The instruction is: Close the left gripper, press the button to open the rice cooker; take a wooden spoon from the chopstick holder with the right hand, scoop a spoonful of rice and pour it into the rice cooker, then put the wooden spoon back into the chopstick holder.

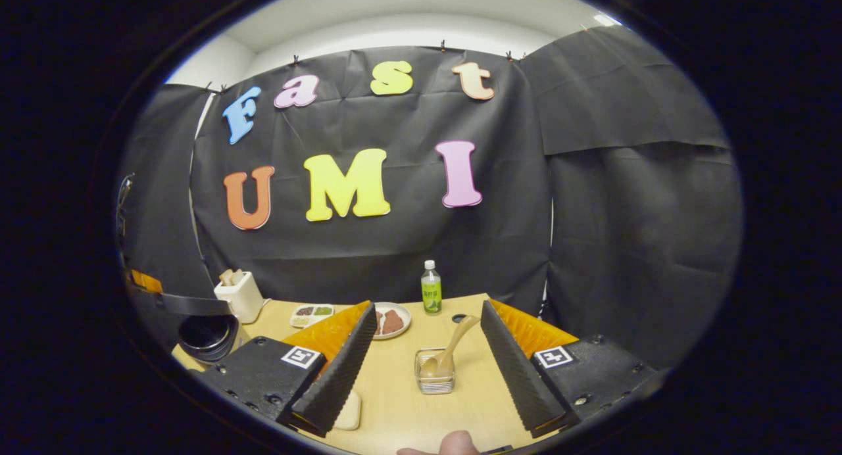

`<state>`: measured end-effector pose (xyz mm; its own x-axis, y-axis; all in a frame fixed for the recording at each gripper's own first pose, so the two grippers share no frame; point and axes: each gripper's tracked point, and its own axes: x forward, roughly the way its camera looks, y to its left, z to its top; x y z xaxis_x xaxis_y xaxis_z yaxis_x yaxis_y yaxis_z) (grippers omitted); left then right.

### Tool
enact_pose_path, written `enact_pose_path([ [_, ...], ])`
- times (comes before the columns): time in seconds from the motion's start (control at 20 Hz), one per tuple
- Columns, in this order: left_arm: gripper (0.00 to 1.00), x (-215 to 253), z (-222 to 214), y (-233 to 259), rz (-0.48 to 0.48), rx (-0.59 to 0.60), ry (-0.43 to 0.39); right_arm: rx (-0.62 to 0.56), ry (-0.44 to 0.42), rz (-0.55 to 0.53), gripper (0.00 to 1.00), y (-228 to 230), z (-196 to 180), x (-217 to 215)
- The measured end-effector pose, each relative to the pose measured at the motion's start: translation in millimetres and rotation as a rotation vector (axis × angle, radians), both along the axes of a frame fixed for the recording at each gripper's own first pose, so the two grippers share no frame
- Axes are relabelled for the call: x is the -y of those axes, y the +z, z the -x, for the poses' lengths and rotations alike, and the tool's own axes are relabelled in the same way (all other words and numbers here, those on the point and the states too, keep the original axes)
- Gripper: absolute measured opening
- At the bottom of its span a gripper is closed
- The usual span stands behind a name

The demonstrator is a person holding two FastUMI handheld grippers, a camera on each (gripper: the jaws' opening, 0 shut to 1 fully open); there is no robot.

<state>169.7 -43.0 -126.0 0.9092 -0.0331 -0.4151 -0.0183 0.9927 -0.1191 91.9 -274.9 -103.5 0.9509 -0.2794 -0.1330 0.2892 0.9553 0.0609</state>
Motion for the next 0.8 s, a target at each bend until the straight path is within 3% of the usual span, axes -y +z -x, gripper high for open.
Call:
enact_pose_path([
  [0.35, 0.0, 12, 11, 58, -0.092, 0.196, -0.022, 0.009, 0.008, 0.02, 1.0, 12, -14, 12],
  [0.4, 0.02, 15, 16, 63, -0.097, 0.209, -0.03, 0.011, 0.016, 0.017, 0.96, 13, -16, 12],
  [0.45, 0.06, 22, 20, 68, -0.09, 0.223, -0.043, 0.009, 0.024, 0.009, 1.0, 10, -20, 13],
  [0.5, 0.22, 26, 23, 72, -0.091, 0.235, -0.042, 0.0, 0.035, -0.002, 0.96, 6, -24, 12],
  [0.65, 0.7, 28, 35, 75, -0.113, 0.259, -0.022, -0.023, 0.051, -0.026, 1.0, -7, -33, 17],
  [0.7, 1.0, 28, 35, 73, -0.121, 0.26, -0.011, -0.027, 0.061, -0.027, 1.0, -10, -36, 18],
  [0.8, 0.98, 26, 40, 71, -0.142, 0.27, 0.022, -0.041, 0.077, -0.029, 1.0, -21, -41, 22],
])
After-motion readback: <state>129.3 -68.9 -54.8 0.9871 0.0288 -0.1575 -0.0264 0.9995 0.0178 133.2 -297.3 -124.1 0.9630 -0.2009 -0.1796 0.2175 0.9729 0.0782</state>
